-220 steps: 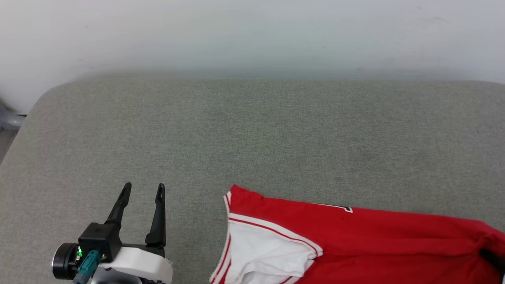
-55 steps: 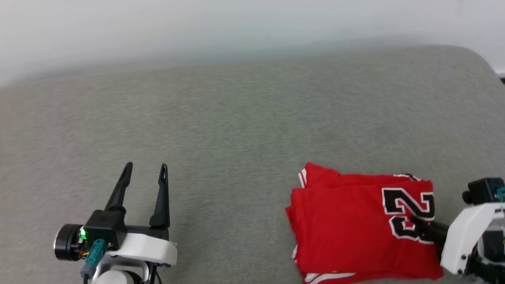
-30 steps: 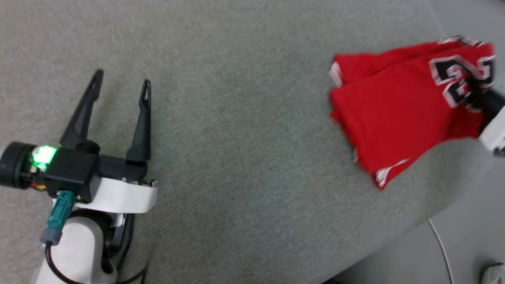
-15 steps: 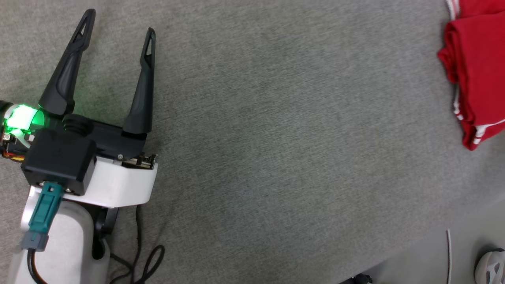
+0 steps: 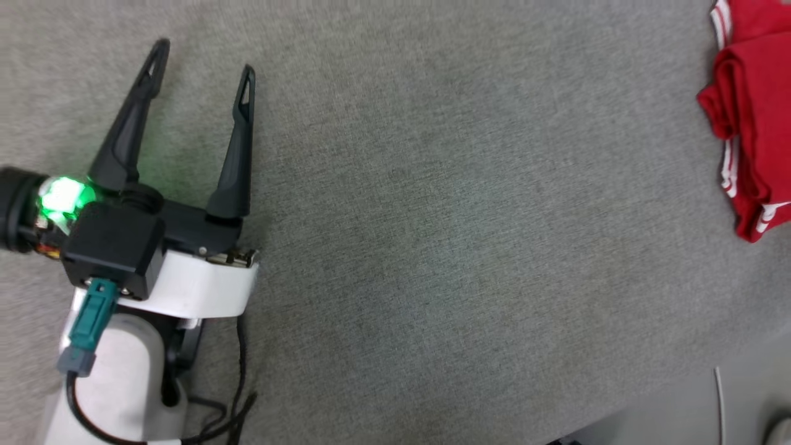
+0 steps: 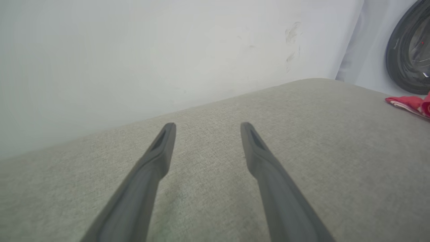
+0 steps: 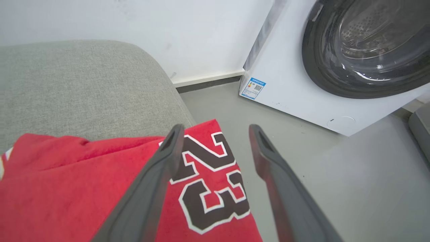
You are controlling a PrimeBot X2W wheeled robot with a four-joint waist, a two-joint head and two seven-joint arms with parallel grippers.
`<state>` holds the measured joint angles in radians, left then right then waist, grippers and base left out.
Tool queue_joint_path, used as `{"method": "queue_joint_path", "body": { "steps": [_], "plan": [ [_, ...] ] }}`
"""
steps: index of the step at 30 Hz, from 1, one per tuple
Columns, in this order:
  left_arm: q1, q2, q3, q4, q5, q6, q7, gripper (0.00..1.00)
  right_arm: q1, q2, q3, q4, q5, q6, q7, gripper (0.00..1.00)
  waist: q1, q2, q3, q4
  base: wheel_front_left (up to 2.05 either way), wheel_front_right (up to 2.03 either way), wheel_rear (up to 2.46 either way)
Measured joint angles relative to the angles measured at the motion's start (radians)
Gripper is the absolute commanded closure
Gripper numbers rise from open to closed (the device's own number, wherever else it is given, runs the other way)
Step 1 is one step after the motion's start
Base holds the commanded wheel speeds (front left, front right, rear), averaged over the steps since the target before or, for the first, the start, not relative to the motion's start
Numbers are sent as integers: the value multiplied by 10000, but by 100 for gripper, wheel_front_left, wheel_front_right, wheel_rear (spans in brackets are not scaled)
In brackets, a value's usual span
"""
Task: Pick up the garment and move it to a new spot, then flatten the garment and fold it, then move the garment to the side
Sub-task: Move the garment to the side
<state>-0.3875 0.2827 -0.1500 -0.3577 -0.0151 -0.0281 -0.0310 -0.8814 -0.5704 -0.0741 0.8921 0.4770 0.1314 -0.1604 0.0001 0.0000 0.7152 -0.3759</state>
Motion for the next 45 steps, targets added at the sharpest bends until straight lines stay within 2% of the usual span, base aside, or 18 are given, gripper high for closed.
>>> {"method": "queue_joint_path", "body": {
  "steps": [4, 8, 14, 22, 34, 45],
  "plan": [
    [404, -221, 10, 556, -253, 203, -378, 0, 94, -115, 35, -25, -222, 0, -761, 0, 0, 0, -561, 141, 0, 0, 0],
    [853, -481, 38, 1231, -506, 387, -803, 0, 781, 2, 35, -502, -385, 0, -974, 0, -1, 0, -1243, 335, 0, 0, 0],
    [1327, -842, 48, 2309, -890, 562, -1488, 0, 2299, 637, -476, -1988, -857, 0, -1016, 0, -2, 0, -2340, 715, 0, 0, 0],
    [2109, -1258, 251, 3463, -1411, 744, -2054, 0, 4776, 1975, -700, -3825, -1549, 0, -1014, 0, -3, 1, -3825, 1402, 0, 0, 0],
    [2947, -1513, 560, 4648, -1835, 815, -2290, 0, 7012, 3549, -144, -6847, -2268, 0, 276, 0, -4, 1, -5401, 2720, 0, 0, 0],
    [3652, -1411, 911, 4918, -1795, 663, -2305, 0, 8741, 4328, 54, -9396, -2748, 0, 1244, 0, -3, 0, -6505, 3472, 0, 0, 0]
  ]
}}
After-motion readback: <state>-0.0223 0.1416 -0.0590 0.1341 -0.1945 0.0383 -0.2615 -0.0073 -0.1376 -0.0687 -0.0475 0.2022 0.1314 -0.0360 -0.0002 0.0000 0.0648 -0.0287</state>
